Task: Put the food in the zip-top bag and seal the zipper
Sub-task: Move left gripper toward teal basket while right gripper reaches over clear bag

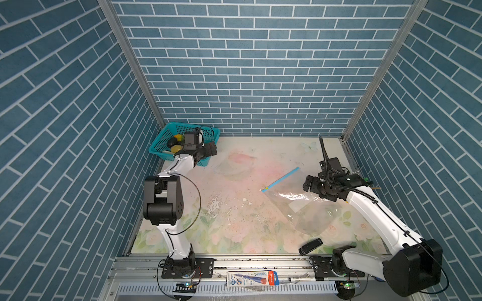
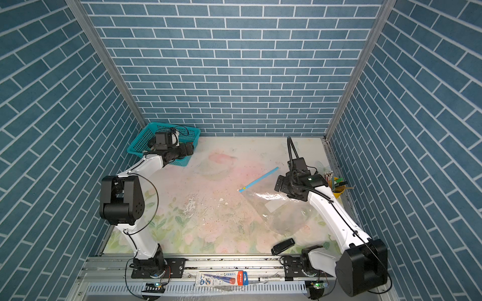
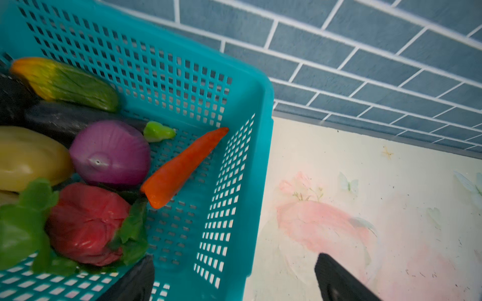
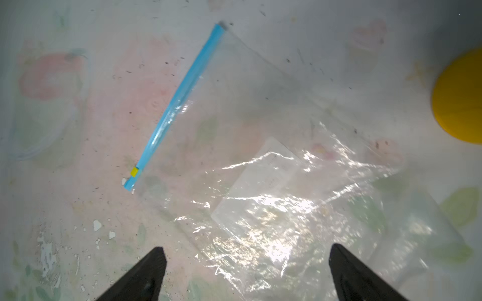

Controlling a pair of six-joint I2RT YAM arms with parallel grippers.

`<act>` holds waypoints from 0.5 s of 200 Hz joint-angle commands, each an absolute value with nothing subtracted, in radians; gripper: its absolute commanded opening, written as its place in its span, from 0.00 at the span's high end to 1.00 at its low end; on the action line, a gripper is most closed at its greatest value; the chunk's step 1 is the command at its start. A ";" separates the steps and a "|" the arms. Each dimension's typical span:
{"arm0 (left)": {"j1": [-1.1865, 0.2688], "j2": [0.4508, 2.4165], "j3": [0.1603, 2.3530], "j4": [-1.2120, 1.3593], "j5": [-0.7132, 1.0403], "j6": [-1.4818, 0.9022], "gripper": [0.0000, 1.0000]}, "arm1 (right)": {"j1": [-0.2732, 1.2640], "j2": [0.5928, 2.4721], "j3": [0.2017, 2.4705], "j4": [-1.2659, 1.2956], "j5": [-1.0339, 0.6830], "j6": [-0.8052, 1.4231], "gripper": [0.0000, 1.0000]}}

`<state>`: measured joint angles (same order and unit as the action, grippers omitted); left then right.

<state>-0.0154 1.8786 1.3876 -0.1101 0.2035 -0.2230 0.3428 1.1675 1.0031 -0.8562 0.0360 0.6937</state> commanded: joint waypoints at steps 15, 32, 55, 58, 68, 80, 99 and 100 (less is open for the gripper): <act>-0.026 1.929 1.434 -0.160 0.233 -0.253 0.03 | 0.354 1.037 1.021 -1.178 0.237 0.954 0.01; -0.031 1.946 1.442 -0.157 0.244 -0.263 0.03 | 0.354 1.015 1.008 -1.263 0.299 1.014 0.01; -0.035 1.964 1.455 -0.163 0.257 -0.267 0.04 | 0.354 1.006 0.962 -1.285 0.306 1.069 0.01; -0.036 1.966 1.459 -0.165 0.260 -0.268 0.04 | 0.354 1.004 0.956 -1.278 0.302 1.074 0.01; -0.038 1.971 1.464 -0.167 0.268 -0.270 0.05 | 0.354 1.001 0.926 -1.252 0.290 1.081 0.01; -0.041 1.979 1.476 -0.172 0.279 -0.271 0.07 | 0.353 1.002 0.890 -1.216 0.284 1.090 0.01; -0.050 1.995 1.506 -0.202 0.274 -0.267 0.08 | 0.353 1.025 0.839 -1.155 0.277 1.091 0.01; -0.051 1.994 1.508 -0.204 0.274 -0.267 0.08 | 0.353 1.027 0.838 -1.151 0.276 1.091 0.01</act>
<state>-0.0360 1.9686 1.4605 -0.1577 0.2581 -0.2642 0.3489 1.0100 0.9054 -1.1797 0.2512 1.0103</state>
